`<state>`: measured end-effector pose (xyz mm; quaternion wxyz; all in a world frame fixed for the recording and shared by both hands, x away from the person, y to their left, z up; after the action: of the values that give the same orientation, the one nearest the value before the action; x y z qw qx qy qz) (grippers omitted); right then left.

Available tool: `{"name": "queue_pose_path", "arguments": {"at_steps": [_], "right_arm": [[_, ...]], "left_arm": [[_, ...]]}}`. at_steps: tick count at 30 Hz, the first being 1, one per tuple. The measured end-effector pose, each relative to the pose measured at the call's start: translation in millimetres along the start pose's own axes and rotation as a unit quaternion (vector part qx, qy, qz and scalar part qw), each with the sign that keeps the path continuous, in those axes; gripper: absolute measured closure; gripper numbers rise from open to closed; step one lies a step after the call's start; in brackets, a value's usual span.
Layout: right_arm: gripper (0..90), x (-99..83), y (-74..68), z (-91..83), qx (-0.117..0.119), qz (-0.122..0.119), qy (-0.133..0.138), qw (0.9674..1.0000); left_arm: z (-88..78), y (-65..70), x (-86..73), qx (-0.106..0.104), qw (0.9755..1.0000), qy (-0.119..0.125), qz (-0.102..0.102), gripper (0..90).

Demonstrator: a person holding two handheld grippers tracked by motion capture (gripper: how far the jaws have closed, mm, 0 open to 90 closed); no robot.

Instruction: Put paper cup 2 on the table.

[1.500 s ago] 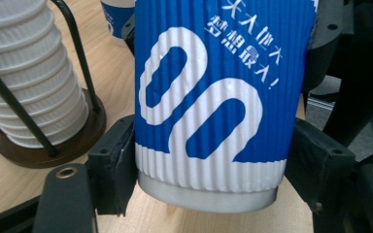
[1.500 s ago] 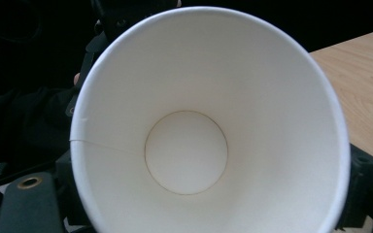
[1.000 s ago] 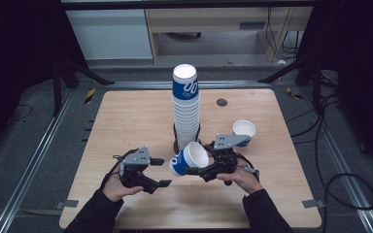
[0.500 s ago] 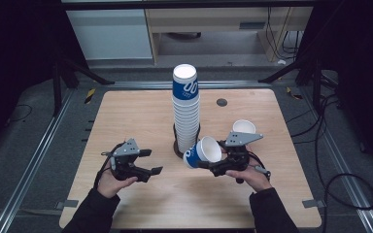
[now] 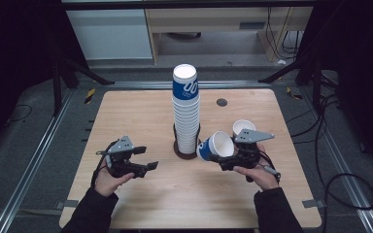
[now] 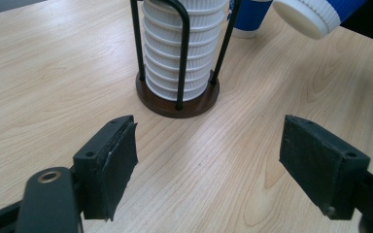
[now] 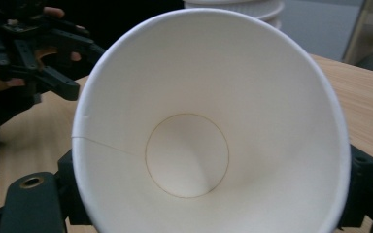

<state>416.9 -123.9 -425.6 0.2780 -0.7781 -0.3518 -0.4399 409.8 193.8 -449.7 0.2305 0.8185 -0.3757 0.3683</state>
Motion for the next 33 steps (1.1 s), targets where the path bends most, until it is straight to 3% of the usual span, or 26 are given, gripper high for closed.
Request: {"name": "queue_pose_path", "arguments": {"at_steps": [7, 13, 22, 28, 33], "right_arm": [[16.5, -3.4, 16.7, -13.5, -0.060, 0.012, -0.020, 0.9979], [16.5, -8.4, 27.5, -19.3, -0.100, 0.028, -0.042, 0.9937], [16.5, -9.5, 37.6, -32.3, -0.137, 0.039, -0.060, 0.9879], [16.5, -15.1, 44.2, -37.7, -0.165, 0.043, -0.086, 0.9817], [16.5, -19.8, 46.4, -40.2, -0.174, 0.047, -0.112, 0.9773]], "left_arm": [[-1.7, -8.8, -2.3, 0.017, 0.9998, -0.003, -0.012, 20.7], [-6.7, -16.0, -2.2, 0.040, 0.9990, -0.005, -0.021, 20.6], [-8.5, -20.2, -4.4, 0.048, 0.9985, -0.007, -0.026, 20.4], [-10.2, -21.4, -4.7, 0.053, 0.9982, -0.006, -0.027, 20.5], [-12.2, -22.9, -5.6, 0.055, 0.9979, -0.003, -0.033, 20.5]]}}
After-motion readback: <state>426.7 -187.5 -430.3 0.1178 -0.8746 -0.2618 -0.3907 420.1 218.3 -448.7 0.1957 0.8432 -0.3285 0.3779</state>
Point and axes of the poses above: each handheld gripper's, and its own axes: z roughly forward along the jaws, x roughly out of its top, y roughly to its right, the point moved 5 cm from there along z, roughly forward along the jaws, and after that the axes turned 6 degrees about -y, right-handed, at the moved point
